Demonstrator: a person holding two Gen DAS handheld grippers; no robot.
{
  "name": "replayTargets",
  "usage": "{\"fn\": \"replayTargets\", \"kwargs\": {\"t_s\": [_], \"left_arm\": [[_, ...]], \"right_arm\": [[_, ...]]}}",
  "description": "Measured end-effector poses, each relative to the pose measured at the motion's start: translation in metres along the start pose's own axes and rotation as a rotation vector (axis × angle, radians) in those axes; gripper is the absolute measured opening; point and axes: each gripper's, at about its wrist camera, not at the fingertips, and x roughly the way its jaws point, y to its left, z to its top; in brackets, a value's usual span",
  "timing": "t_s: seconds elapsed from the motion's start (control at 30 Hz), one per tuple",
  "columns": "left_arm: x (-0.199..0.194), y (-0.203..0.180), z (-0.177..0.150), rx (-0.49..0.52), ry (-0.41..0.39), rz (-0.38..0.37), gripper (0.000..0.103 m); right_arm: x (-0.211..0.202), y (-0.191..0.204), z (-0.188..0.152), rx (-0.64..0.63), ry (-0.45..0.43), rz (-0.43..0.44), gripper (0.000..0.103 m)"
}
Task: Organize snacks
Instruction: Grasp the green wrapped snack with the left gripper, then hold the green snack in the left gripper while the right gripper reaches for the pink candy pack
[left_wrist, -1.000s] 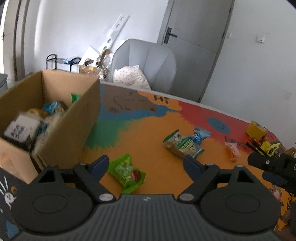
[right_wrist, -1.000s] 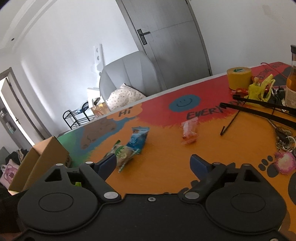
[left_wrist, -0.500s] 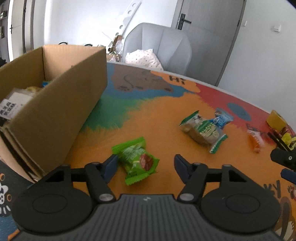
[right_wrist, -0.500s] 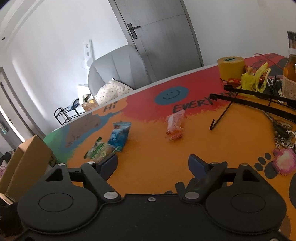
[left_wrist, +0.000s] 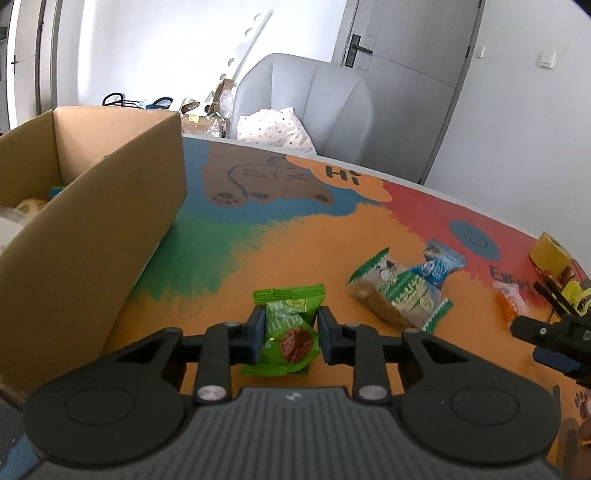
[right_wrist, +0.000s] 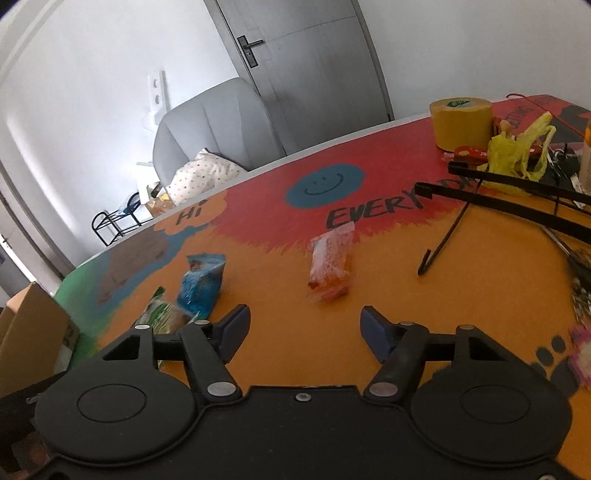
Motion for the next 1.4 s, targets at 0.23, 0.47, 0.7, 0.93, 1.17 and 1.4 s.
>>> {"fn": "replayTargets", "kwargs": {"t_s": [0.23,0.47,0.7,0.93,1.17,1.4], "left_arm": [[0.012,-0.002,0.011,0.011,-0.009,-0.009,0.028],[0.024,0.0,0.019,0.013,-0.009,-0.013,0.028],[0.026,0.002,0.019,0.013,-0.003,-0.018,0.028],[0.014,0.001,0.021,0.015,-0.013,-0.045,0.028],[-0.006,0.001,0.021,0.018,-0.035,-0.071,0.028],[-0.022,0.005,0.019,0.003,-0.054,-0.072,0.028]], "right_arm": [[0.018,0.005,0.01,-0.028,-0.015,-0.05,0.066],[0.029,0.012,0.015,-0.068,-0.023,-0.075,0.064],[0.032,0.018,0.014,-0.124,-0.023,-0.1,0.024],[0.012,0.023,0.01,-0.128,-0.042,-0.062,0.001],[-0.011,0.025,0.004,-0.112,-0.063,-0.024,0.0],[-0.033,0.022,-0.002,-0.071,-0.084,0.023,0.0]]}}
